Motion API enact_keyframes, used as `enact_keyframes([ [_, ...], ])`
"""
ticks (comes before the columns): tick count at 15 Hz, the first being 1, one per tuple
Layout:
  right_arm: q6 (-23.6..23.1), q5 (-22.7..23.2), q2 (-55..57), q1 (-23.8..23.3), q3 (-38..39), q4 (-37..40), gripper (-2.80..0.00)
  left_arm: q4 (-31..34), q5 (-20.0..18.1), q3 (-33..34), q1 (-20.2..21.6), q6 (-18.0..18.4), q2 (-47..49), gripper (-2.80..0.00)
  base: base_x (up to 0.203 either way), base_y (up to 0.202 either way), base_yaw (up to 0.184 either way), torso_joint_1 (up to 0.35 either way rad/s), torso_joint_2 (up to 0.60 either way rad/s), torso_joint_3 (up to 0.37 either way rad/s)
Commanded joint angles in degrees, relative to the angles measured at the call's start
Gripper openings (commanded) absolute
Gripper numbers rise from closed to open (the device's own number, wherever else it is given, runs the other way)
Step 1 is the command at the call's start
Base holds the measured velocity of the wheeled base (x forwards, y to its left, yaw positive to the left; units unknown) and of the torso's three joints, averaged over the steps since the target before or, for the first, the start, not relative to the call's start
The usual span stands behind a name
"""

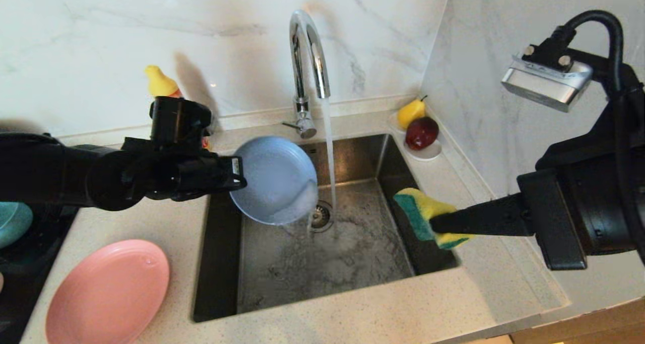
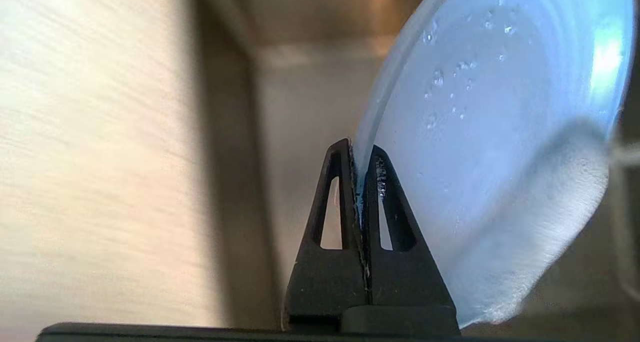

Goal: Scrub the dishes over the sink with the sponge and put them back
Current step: Rinse the plate

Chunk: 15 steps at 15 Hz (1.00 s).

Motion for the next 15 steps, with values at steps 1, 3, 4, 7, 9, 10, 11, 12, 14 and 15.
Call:
enact_keyframes([
  [1,0.22,0.19,0.95,-0.21,0.28,0.20,-2.80,-5.15,2.60,3.80,1.15,5.19,-3.44,-2.80,0.000,0.000,0.000,0.000,0.00,0.000],
  [3,0.22,0.22,1.11,-0.28,0.91,-0.46,-2.80,-12.06,5.22,7.08,1.26,11.24,-3.70,-2.80,0.000,0.000,0.000,0.000,0.00,0.000],
  [4,0.22,0.27,1.08,-0.22,1.68,-1.52,-2.80,-15.66,6.19,8.63,1.27,13.99,-3.39,-2.80,0.000,0.000,0.000,0.000,0.00,0.000],
  [7,0.34,0.30,0.90,-0.29,4.66,-5.67,-2.80,-21.89,9.57,10.13,1.27,19.95,-1.92,-2.80,0.000,0.000,0.000,0.000,0.00,0.000],
  [9,0.30,0.28,0.86,-0.39,5.41,-6.39,-2.80,-22.53,10.61,9.97,1.27,22.69,-1.89,-2.80,0.000,0.000,0.000,0.000,0.00,0.000],
  [10,0.30,0.28,0.86,-0.47,5.41,-6.39,-2.80,-23.44,10.98,9.98,1.27,23.67,-1.89,-2.80,0.000,0.000,0.000,0.000,0.00,0.000],
  [11,0.30,0.35,0.86,-0.39,5.41,-6.48,-2.80,-25.13,11.30,10.13,1.27,24.66,-1.84,-2.80,0.000,0.000,0.000,0.000,0.00,0.000],
  [12,0.30,0.33,0.92,-0.42,5.41,-6.48,-2.80,-27.51,11.50,10.66,1.27,26.05,-1.66,-2.80,0.000,0.000,0.000,0.000,0.00,0.000],
  [14,0.30,0.37,1.12,-0.47,5.41,-6.48,-2.80,-34.05,11.76,12.65,1.27,29.49,-0.83,-2.80,0.000,0.000,0.000,0.000,0.00,0.000],
  [15,0.30,0.37,1.21,-0.47,5.41,-6.48,-2.80,-37.66,11.84,13.72,1.27,31.10,-0.26,-2.80,0.000,0.000,0.000,0.000,0.00,0.000],
])
